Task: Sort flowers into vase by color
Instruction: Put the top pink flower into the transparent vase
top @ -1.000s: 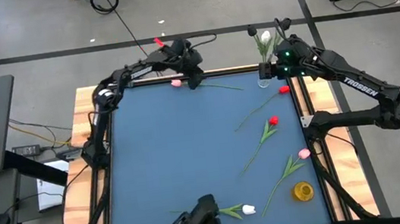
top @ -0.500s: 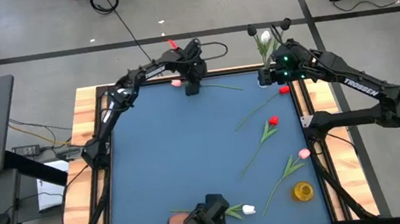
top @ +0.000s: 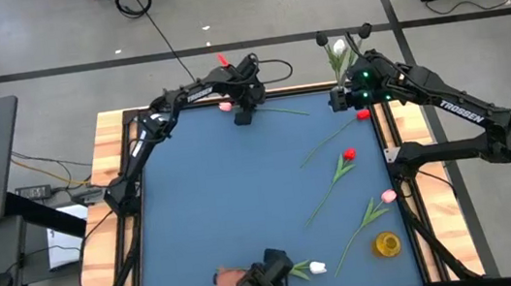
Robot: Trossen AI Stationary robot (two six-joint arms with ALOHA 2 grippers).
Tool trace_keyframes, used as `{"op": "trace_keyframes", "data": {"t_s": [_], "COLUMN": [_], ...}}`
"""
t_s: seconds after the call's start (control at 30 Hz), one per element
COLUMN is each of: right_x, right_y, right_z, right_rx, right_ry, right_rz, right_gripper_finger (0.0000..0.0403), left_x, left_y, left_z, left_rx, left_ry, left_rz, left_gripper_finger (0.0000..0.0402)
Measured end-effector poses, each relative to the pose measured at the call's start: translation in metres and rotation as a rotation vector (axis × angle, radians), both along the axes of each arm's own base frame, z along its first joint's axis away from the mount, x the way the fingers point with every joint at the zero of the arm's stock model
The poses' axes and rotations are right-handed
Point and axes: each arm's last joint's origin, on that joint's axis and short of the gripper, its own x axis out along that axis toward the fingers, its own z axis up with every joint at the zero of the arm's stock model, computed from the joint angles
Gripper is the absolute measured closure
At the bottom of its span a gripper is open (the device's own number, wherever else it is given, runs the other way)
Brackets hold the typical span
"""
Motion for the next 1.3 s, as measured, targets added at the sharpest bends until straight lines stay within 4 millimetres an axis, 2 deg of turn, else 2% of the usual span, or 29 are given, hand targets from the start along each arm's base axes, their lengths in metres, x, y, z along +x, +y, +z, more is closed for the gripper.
{"op": "trace_keyframes", "data": {"t_s": [0.07,0.2,0.27,0.37,0.5,0.63,0.83,0.93,1.07,1.17,1.3], "right_x": [0.0,-0.002,-0.003,-0.005,-0.005,-0.001,0.003,0.006,0.009,0.012,0.015], "right_y": [0.0,0.002,0.003,0.006,0.01,0.012,0.016,0.02,0.028,0.035,0.043], "right_z": [0.0,0.003,0.006,0.008,0.01,0.01,0.012,0.013,0.013,0.014,0.014], "right_rx": [0.003,-0.003,-0.016,-0.013,0.01,0.011,0.005,0.015,0.074,0.134,0.163], "right_ry": [-0.004,-0.031,-0.048,-0.076,-0.107,-0.129,-0.153,-0.174,-0.215,-0.255,-0.269], "right_rz": [0.005,0.015,0.018,0.06,0.158,0.238,0.295,0.337,0.432,0.526,0.598], "right_gripper_finger": [0.0211,0.0211,0.0211,0.0211,0.0211,0.0211,0.0211,0.0211,0.0211,0.0211,0.0213], "left_x": [0.002,0.008,0.011,0.016,0.025,0.032,0.05,0.059,0.072,0.076,0.078], "left_y": [-0.002,-0.012,-0.019,-0.034,-0.066,-0.107,-0.175,-0.208,-0.244,-0.261,-0.273], "left_z": [0.001,0.009,0.022,0.051,0.09,0.135,0.176,0.189,0.196,0.2,0.2], "left_rx": [0.03,0.138,0.192,0.26,0.319,0.402,0.535,0.621,0.745,0.841,0.884], "left_ry": [0.017,0.072,0.074,0.038,-0.036,-0.149,-0.305,-0.382,-0.438,-0.442,-0.418], "left_rz": [-0.001,-0.012,-0.061,-0.143,-0.3,-0.439,-0.623,-0.711,-0.756,-0.787,-0.792], "left_gripper_finger": [0.0386,0.0389,0.0389,0.0389,0.039,0.0391,0.0391,0.0391,0.0387,0.0386,0.0385]}}
